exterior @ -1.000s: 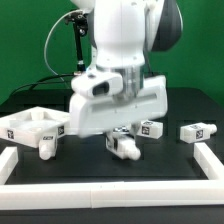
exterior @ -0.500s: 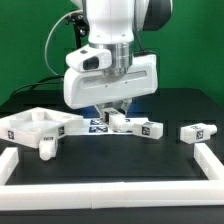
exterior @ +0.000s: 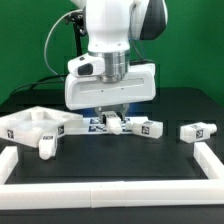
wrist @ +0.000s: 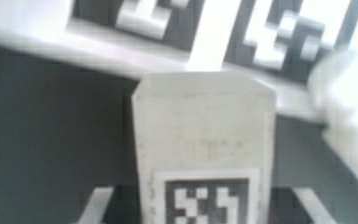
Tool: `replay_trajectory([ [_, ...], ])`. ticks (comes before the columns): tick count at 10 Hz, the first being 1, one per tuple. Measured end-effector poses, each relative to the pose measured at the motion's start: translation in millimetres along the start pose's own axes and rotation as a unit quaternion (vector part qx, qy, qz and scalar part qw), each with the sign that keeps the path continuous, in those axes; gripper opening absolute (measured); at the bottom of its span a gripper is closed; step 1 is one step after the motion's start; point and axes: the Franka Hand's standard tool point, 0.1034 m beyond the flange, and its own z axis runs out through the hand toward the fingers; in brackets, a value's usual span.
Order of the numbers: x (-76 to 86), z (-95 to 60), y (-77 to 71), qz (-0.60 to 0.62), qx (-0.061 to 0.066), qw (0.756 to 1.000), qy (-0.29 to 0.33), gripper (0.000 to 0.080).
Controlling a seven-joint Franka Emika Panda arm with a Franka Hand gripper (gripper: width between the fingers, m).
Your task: Assemble one leg
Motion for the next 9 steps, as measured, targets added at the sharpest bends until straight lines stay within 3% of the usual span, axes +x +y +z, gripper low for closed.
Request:
replay_trajectory([
  [2,-1.7,12.4,2.3,0.001,-0.001,1.000,0.003,0.0284],
  [4,-1.7,12.3,6.3,-0.009,-0.002,1.000,0.007,0.0284],
  [5,-1.6,12.4,5.5,-0.010,-0.002,1.000,0.007,0.0336],
  [6,-1.7,12.5,5.4,-0.010,-0.002,1.000,0.007,0.0471],
  [7,-1.6,12.4,5.4,-0.011,-0.002,1.000,0.007,0.0471],
  [8,-1.7,9.9,4.8,-0.011,-0.001,1.000,0.005,0.0608],
  [9,-1.7,-6.6,3.2,-0.016,0.003,1.000,0.000,0.0637],
])
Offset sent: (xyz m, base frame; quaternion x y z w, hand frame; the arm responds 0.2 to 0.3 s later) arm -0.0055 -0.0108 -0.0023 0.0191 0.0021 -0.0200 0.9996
